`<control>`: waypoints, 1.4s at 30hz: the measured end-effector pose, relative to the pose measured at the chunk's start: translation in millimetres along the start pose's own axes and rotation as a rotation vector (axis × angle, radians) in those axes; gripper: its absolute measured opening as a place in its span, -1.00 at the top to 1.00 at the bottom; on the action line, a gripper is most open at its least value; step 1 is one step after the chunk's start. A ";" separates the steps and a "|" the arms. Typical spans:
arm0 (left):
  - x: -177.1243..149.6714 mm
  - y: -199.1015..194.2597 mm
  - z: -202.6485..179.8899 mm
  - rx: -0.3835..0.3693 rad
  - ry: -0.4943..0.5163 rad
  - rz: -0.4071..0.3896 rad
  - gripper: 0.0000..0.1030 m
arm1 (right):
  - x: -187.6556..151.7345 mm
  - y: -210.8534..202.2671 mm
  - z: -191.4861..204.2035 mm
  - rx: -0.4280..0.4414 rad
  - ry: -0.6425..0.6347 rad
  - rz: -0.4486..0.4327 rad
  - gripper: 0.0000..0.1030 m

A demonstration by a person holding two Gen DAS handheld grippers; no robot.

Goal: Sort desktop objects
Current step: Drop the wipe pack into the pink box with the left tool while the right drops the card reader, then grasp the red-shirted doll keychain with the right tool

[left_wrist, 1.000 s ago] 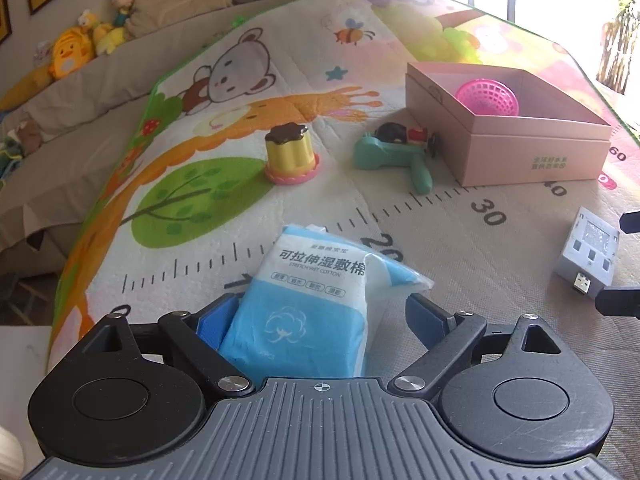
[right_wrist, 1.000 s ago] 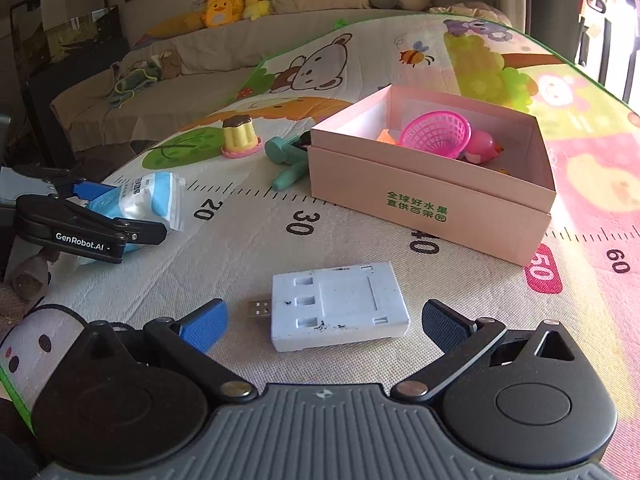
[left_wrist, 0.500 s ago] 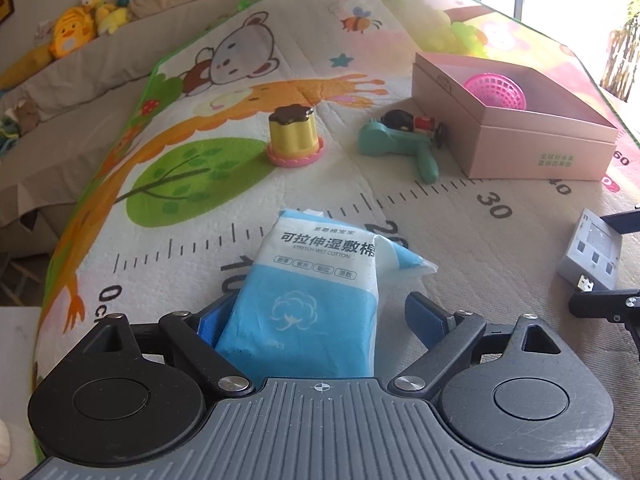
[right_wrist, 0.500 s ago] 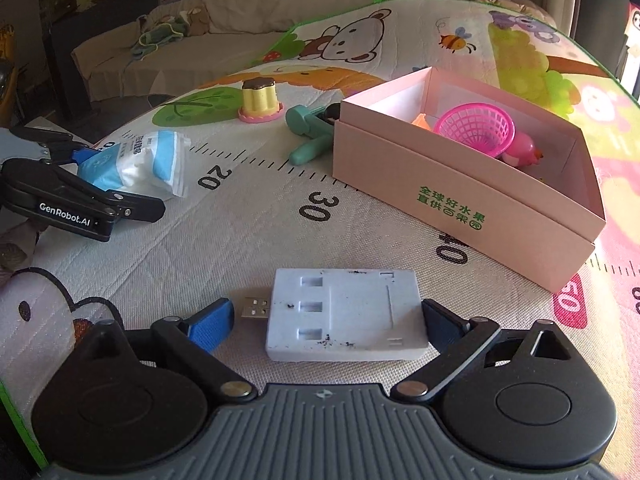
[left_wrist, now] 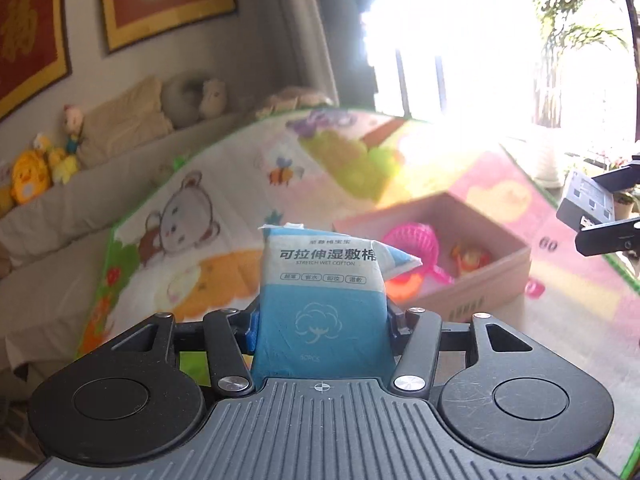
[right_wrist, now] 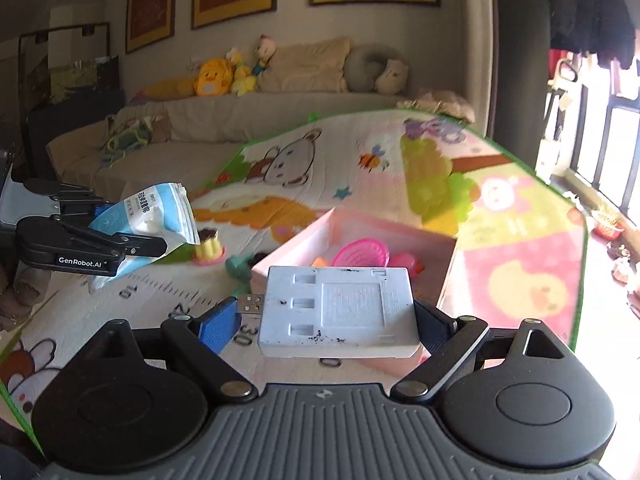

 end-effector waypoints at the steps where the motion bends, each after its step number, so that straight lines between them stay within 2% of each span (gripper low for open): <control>1: 20.6 7.3 -7.9 -0.014 0.017 -0.040 -0.12 | 10.2 -7.4 -6.7 -0.025 -0.003 -0.039 -0.77; 4: 61.4 44.8 -33.5 -0.047 0.023 -0.097 -0.16 | 27.2 -19.7 -24.3 -0.079 -0.006 -0.112 -0.77; 5: 68.5 61.1 -41.1 -0.066 0.002 -0.103 -0.29 | 28.2 -19.1 -29.7 -0.088 0.000 -0.116 -0.77; 6: 70.7 77.9 -48.6 -0.088 -0.009 -0.095 -0.62 | 27.7 -17.0 -34.1 -0.093 0.008 -0.113 -0.77; 8: 59.8 113.4 -57.7 -0.077 -0.017 -0.037 -0.70 | 23.6 -9.3 -44.2 -0.108 0.027 -0.095 -0.77; 11: 23.9 130.6 -52.2 -0.081 -0.077 0.052 -0.69 | 13.6 5.0 -59.5 -0.131 0.048 -0.058 -0.77; 13: 1.3 126.2 -46.4 -0.082 -0.096 0.079 -0.75 | 6.5 16.2 -67.7 -0.145 0.051 -0.032 -0.77; 16: -31.1 109.5 -33.0 -0.035 -0.101 0.101 -0.83 | -0.1 41.5 -75.2 -0.149 0.057 0.012 -0.77; 21: -66.7 75.5 -22.6 -0.026 -0.139 0.132 -0.87 | -1.4 97.4 -61.4 -0.078 0.079 0.084 -0.77; 24: -80.6 62.6 -21.8 -0.025 -0.148 0.140 -0.92 | 12.6 127.9 -39.9 -0.020 0.039 0.096 -0.77; 27: -92.4 57.7 -20.1 -0.029 -0.165 0.155 -0.94 | 33.8 159.1 -23.6 -0.027 -0.049 0.085 -0.76; 30: -104.6 59.3 -11.1 -0.009 -0.199 0.178 -0.94 | 50.7 205.3 -25.6 -0.037 -0.017 0.110 -0.77; 32: -113.8 57.3 0.4 0.027 -0.217 0.191 -0.94 | 49.5 233.1 -32.6 -0.010 0.045 0.167 -0.88; 34: -123.9 50.7 14.0 0.061 -0.225 0.189 -0.95 | 46.4 243.8 -40.6 -0.018 0.109 0.207 -0.92; 37: -140.1 44.1 34.6 0.116 -0.248 0.201 -0.96 | 43.3 239.8 -42.3 -0.006 0.167 0.218 -0.93; 39: -148.4 43.7 47.3 0.134 -0.296 0.212 -0.96 | 43.2 235.5 -33.8 -0.012 0.148 0.218 -0.93; 42: -152.7 43.8 61.0 0.134 -0.380 0.216 -0.96 | 48.5 232.4 1.2 0.016 0.063 0.215 -0.93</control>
Point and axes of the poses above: each gripper's, at about its wrist camera, not at the fingertips, and y roughly the way its jaws point, z to its left, x to its top, the point moved 9 cm from there along y, roughly the way its jaws point, and after that the axes turned 4 degrees about -z, right-handed, at the moved point
